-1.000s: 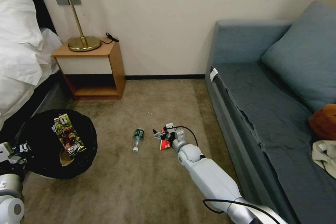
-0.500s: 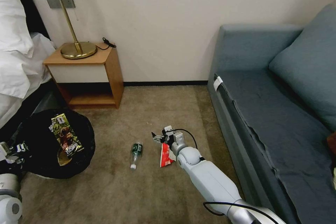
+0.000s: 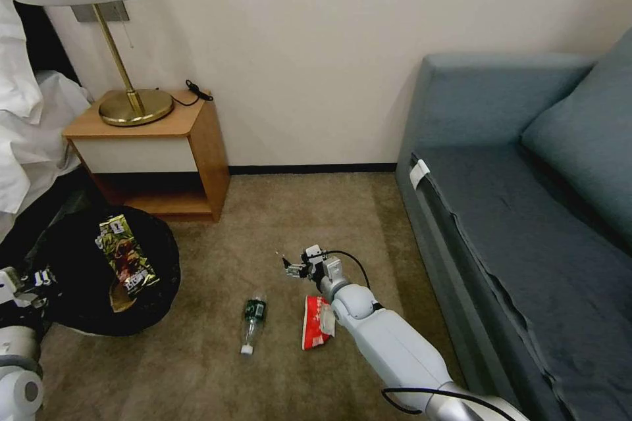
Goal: Pick up the trash bin, then pick up the garbage on the floor and place it into the trash bin.
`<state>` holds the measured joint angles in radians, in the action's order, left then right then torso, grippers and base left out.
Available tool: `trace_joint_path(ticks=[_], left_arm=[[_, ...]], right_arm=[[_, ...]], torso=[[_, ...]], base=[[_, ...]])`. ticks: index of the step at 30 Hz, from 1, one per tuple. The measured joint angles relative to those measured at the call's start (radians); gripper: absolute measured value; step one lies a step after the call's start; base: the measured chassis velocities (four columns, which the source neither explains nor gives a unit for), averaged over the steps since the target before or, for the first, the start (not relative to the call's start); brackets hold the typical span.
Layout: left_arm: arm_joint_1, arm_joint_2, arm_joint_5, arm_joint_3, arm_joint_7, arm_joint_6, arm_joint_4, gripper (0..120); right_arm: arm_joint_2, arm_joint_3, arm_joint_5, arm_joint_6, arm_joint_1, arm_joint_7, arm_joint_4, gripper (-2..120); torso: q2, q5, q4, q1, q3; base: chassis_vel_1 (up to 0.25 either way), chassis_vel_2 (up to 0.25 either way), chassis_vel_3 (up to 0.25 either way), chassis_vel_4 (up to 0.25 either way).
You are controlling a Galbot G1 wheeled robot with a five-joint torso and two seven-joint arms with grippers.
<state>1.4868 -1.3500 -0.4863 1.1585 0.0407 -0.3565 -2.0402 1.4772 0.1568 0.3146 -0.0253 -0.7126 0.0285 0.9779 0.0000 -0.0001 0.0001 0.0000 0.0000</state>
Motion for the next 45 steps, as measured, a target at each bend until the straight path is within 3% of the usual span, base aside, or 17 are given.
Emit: trace_joint_path(ticks=[7, 13, 16, 17, 19, 20, 22, 27, 34, 45], left_arm=[[-0.001, 0.004, 0.0, -0.003, -0.001, 0.003, 0.005, 5], [0.0, 0.013, 0.0, -0.004, -0.001, 0.003, 0.007, 5], [0.002, 0.019, 0.0, -0.009, -0.001, 0.003, 0.002, 5], [0.002, 0.019, 0.0, -0.009, -0.001, 0.003, 0.002, 5], [0.004, 0.021, 0.004, -0.014, -0.004, 0.001, -0.001, 5], [0.004, 0.021, 0.004, -0.014, -0.004, 0.001, -0.001, 5], [0.003, 0.023, 0.01, -0.018, -0.009, -0.001, -0.001, 5], [-0.001, 0.028, 0.017, -0.023, -0.017, -0.003, 0.0, 5], [-0.001, 0.039, 0.02, -0.022, -0.021, -0.004, 0.005, 5], [0.007, 0.043, 0.02, -0.021, -0.029, -0.001, 0.008, 5]], right_arm=[[-0.011, 0.006, -0.009, -0.026, -0.008, -0.02, 0.012, 100], [-0.053, 0.039, -0.005, -0.099, -0.004, -0.056, 0.05, 100], [-0.113, 0.076, 0.098, -0.235, 0.0, -0.07, 0.144, 100], [-0.113, 0.076, 0.098, -0.235, 0.0, -0.07, 0.144, 100], [-0.158, 0.11, 0.188, -0.365, 0.004, -0.077, 0.236, 100], [-0.158, 0.11, 0.188, -0.365, 0.004, -0.077, 0.236, 100], [-0.199, 0.146, 0.245, -0.457, 0.004, -0.084, 0.313, 100], [-0.276, 0.212, 0.368, -0.584, -0.023, -0.135, 0.44, 100], [-0.318, 0.254, 0.407, -0.622, -0.078, -0.208, 0.504, 100], [-0.313, 0.227, 0.373, -0.612, -0.146, -0.218, 0.503, 100]], torso=[[0.0, 0.0001, -0.0002, 0.0, 0.0], [0.0, 0.0002, -0.0001, 0.0, 0.0], [0.0, 0.0003, -0.0002, 0.0, 0.0], [0.0, 0.0003, -0.0002, 0.0, 0.0], [0.0, 0.0002, -0.0002, 0.0, 0.0], [0.0, 0.0002, -0.0002, 0.0, 0.0], [0.0, 0.0002, -0.0001, 0.0, 0.0], [0.0, 0.0001, -0.0001, 0.0, 0.0], [0.0, 0.0001, -0.0002, 0.0, 0.0], [0.0, 0.0001, -0.0001, 0.0, 0.0]], base=[[-0.063, 0.132, 0.053, -0.143], [0.0, 0.0, 0.0, 0.0], [0.0, 0.0, 0.0, 0.0], [0.0, 0.0, 0.0, 0.0], [0.0, 0.0, 0.0, 0.0], [0.0, 0.0, 0.0, 0.0], [0.0, 0.0, 0.0, 0.0], [0.0, 0.0, 0.0, 0.0], [0.0, 0.0, 0.0, 0.0], [0.0, 0.0, 0.0, 0.0]])
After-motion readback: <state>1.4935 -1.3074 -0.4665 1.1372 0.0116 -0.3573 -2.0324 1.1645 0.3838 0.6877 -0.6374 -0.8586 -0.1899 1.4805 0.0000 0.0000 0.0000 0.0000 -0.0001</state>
